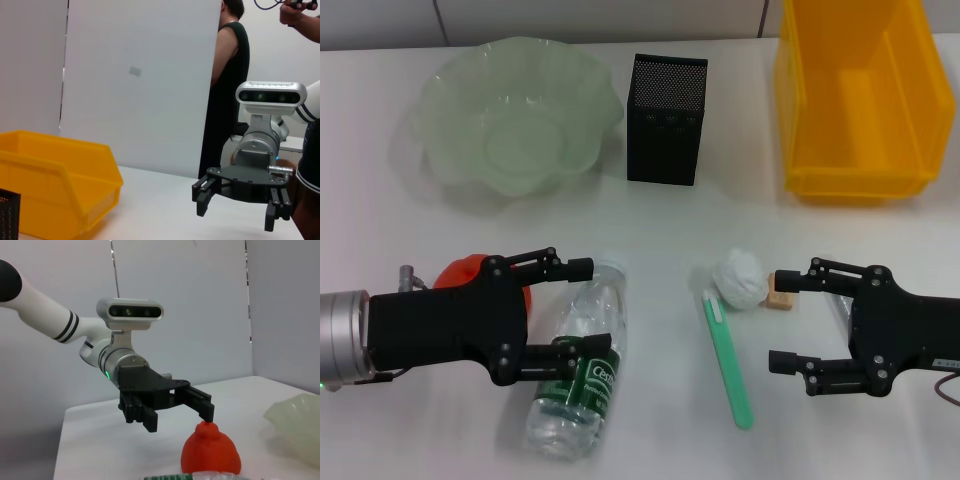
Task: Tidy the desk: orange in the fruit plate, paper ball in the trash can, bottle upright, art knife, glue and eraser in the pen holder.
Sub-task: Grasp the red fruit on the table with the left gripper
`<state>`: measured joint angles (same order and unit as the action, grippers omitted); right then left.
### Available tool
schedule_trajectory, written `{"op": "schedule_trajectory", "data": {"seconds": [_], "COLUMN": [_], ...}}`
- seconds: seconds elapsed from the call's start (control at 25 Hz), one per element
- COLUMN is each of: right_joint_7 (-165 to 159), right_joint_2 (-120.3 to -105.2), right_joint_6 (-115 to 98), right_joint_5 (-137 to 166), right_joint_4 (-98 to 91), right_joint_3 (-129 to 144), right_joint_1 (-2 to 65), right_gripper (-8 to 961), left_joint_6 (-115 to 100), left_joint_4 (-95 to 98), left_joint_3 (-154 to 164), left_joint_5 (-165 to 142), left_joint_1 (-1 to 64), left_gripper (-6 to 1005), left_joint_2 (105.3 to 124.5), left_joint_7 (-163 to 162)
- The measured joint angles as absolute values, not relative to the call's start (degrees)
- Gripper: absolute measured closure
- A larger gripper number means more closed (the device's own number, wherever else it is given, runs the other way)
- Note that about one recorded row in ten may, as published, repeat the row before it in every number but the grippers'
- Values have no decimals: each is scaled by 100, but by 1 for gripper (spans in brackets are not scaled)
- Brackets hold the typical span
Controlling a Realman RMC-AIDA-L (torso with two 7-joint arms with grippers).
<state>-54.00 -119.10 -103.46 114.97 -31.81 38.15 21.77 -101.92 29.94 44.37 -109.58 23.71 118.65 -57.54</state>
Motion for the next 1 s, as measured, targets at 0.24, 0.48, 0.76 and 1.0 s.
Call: {"op": "schedule_trajectory", "data": {"seconds": [0.24,0.48,0.76,1.0], "right_joint_7": [-5399,-5396,-5389,-5387], "right_joint_2": [-11910,-11922,-11927,-11927], "right_joint_6": [-10338,-10280,-10167,-9986], "right_joint_5": [11484,11483,11483,11484], "right_joint_4": [-3176,-3161,-3120,-3028], "right_joint_3": [3782,3776,3762,3805], "right_joint_1": [2171,2178,2154,2189], "right_gripper": [123,123,122,122], "left_joint_6": [-10195,-10119,-9310,-8812], "left_joint_4": [2996,3062,3007,2900], "left_joint_3": [4420,4105,3189,3299], "left_joint_5": [-10959,-10957,-10987,-11182], "left_joint_1": [2362,2212,1819,1796], "left_gripper": [191,196,202,207], "left_joint_2": [11865,11849,11822,11837], "left_joint_7": [-5733,-5639,-5378,-5383]}}
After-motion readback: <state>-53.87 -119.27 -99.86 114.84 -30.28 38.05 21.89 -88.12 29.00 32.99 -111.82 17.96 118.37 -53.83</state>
